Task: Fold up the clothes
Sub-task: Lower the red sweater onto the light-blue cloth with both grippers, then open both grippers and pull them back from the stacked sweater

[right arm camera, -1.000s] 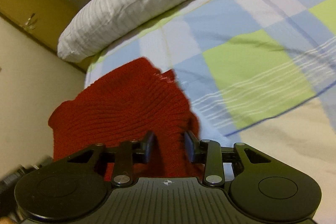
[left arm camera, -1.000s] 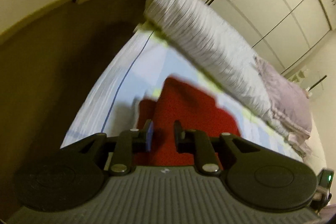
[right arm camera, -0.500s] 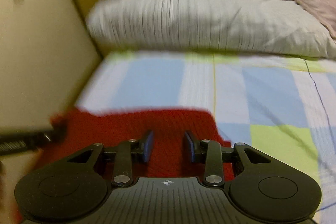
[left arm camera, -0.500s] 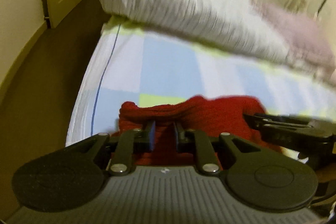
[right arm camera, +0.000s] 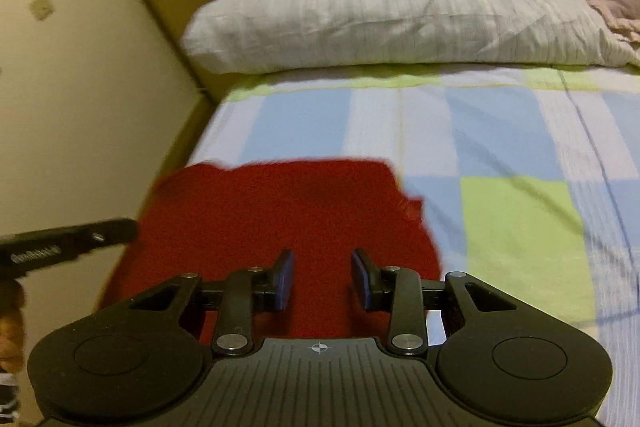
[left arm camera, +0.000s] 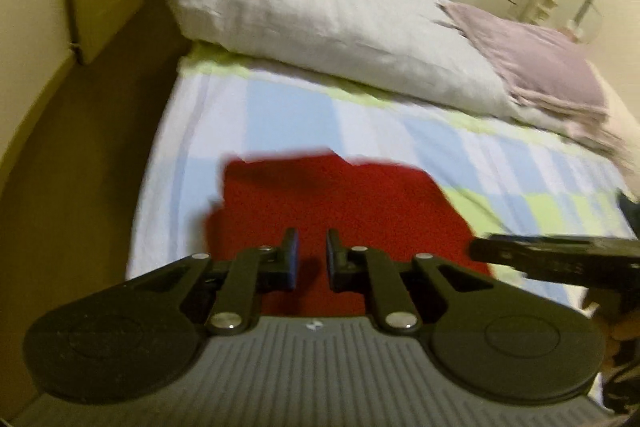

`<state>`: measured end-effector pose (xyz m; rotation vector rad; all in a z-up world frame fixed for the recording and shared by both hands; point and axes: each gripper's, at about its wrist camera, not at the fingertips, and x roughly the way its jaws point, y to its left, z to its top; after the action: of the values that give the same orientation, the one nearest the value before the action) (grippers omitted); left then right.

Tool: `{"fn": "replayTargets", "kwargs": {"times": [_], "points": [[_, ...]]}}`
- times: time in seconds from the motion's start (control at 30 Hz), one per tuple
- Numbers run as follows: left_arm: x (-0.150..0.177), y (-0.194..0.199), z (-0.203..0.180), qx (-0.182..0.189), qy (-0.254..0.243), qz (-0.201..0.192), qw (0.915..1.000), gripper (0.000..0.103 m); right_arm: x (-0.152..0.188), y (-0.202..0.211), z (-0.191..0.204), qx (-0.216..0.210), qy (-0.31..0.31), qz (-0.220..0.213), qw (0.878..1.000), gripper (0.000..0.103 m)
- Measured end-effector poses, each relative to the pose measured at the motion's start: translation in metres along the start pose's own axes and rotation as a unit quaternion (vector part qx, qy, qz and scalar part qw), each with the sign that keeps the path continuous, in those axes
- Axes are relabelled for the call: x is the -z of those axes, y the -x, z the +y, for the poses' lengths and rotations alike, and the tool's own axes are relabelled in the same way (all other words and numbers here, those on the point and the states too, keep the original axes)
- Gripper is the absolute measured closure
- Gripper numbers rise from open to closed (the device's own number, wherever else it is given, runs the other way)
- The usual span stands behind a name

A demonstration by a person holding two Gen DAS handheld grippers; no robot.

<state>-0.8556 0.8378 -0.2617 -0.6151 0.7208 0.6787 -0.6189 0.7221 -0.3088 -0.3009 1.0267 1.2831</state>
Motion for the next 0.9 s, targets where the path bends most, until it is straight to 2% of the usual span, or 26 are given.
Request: {"fn": "replayTargets", "kwargs": {"times": [0.1,0.23,0.33,0.4,0.53,0.73,0.9], "points": [[0.022,0.000,-0.018,0.011,-0.007,0.025,0.9996,0.093,0.016,-0.001,0.014,-0.008,-0.001,0.021,1.000,0.068],[0.032,-0.019,-0.019,-0.022,-0.013,0.050,0.9984,0.091,0.038,-0.012,0.032,-0.013,0.005,0.041,0.999,0.068],[0.035,-0.029,-0.018,-0.033,-0.021,0.064,0.9972,0.089,0.045,-0.029,0.035,0.002,0.019,0.056,0.998,0.068],[0.037,-0.032,-0.019,-0.038,-0.019,0.065,0.9970,0.089,0.048,-0.037,0.038,0.010,0.030,0.071,0.997,0.068],[0.038,-0.034,-0.018,-0.044,-0.004,0.065,0.9969,0.088,0.049,-0.045,0.043,0.022,0.058,0.074,0.995,0.068],[0.038,-0.034,-0.028,-0.067,-0.013,0.063,0.9956,0.088,0.051,-0.046,0.050,0.033,0.075,0.074,0.994,0.068],[0.034,-0.002,-0.045,-0.093,-0.020,0.062,0.9935,0.088,0.049,-0.010,0.040,0.018,0.004,0.071,0.997,0.068]]}}
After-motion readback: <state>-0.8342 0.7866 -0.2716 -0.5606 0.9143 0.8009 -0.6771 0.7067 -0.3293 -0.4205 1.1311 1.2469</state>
